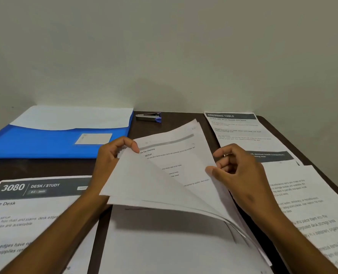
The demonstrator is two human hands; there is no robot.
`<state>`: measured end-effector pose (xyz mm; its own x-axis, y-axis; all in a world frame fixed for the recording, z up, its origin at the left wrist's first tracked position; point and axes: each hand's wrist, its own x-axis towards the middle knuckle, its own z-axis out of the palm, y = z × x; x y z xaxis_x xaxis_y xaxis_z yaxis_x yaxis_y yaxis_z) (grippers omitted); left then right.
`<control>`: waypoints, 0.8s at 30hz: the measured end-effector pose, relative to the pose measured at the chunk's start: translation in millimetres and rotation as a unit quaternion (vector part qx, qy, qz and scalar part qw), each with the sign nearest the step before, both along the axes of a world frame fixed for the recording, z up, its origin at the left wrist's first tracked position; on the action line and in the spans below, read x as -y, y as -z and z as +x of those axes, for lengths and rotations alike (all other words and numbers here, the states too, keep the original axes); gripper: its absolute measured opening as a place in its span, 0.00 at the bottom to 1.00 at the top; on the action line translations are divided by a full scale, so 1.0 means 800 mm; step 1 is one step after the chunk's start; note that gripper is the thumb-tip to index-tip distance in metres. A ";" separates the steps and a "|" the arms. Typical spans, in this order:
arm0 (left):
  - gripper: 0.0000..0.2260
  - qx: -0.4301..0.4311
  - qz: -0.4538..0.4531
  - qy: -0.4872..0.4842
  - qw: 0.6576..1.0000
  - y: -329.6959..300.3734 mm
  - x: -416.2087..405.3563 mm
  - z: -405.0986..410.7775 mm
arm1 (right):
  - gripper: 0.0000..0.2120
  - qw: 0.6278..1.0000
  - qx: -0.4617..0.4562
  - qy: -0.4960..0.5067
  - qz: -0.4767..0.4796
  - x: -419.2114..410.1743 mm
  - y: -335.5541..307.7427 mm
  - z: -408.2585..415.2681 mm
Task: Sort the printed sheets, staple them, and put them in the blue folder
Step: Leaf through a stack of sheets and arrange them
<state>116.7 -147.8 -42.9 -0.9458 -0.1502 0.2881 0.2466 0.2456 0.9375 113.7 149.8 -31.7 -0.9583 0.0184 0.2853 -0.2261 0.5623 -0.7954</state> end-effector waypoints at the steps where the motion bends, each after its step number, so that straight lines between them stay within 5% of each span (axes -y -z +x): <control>1: 0.12 0.005 0.006 -0.007 1.000 0.000 -0.004 0.003 | 0.12 1.000 -0.004 -0.001 -0.005 0.000 -0.001 0.001; 5: 0.08 0.042 0.078 -0.036 0.995 -0.005 -0.020 0.014 | 0.09 1.000 -0.022 0.009 0.007 0.002 -0.002 0.003; 15: 0.09 0.051 0.032 -0.052 0.997 -0.009 -0.021 0.013 | 0.05 0.995 -0.087 0.005 0.047 0.003 -0.002 0.004; 24: 0.12 0.095 0.096 -0.050 0.990 -0.006 -0.021 0.010 | 0.08 0.969 -0.230 0.024 0.087 -0.002 0.001 0.003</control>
